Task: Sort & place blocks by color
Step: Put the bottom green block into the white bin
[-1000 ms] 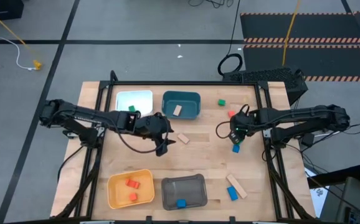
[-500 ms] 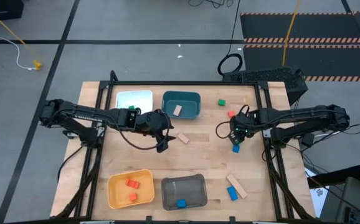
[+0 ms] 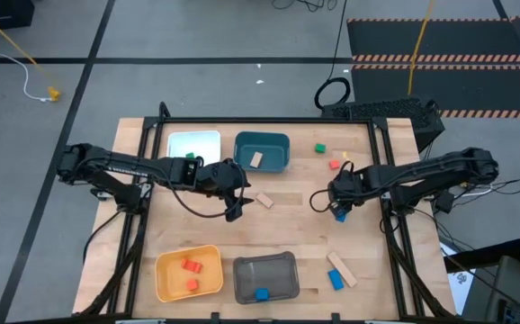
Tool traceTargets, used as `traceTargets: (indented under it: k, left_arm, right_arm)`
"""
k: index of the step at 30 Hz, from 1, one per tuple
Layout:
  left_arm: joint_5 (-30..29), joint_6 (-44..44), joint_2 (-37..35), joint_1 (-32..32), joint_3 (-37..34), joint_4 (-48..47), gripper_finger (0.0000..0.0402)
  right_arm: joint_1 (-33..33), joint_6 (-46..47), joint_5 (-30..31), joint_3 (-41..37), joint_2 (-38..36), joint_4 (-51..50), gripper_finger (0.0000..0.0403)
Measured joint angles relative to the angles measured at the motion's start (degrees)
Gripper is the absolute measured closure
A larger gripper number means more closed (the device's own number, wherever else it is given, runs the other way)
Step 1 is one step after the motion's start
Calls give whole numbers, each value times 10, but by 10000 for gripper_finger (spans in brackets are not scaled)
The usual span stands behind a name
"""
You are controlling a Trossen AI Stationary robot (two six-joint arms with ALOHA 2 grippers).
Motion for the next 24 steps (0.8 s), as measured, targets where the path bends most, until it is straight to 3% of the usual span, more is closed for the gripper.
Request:
traceTargets:
  k: [16, 24]
  left_arm:
    - [1, 1, 0, 0, 0, 0, 158]
    - [1, 0, 0, 0, 0, -1, 158]
  right_arm:
    - [-1, -28, 12, 0, 16, 11, 208]
    - [21, -273, 12, 0, 16, 18, 209]
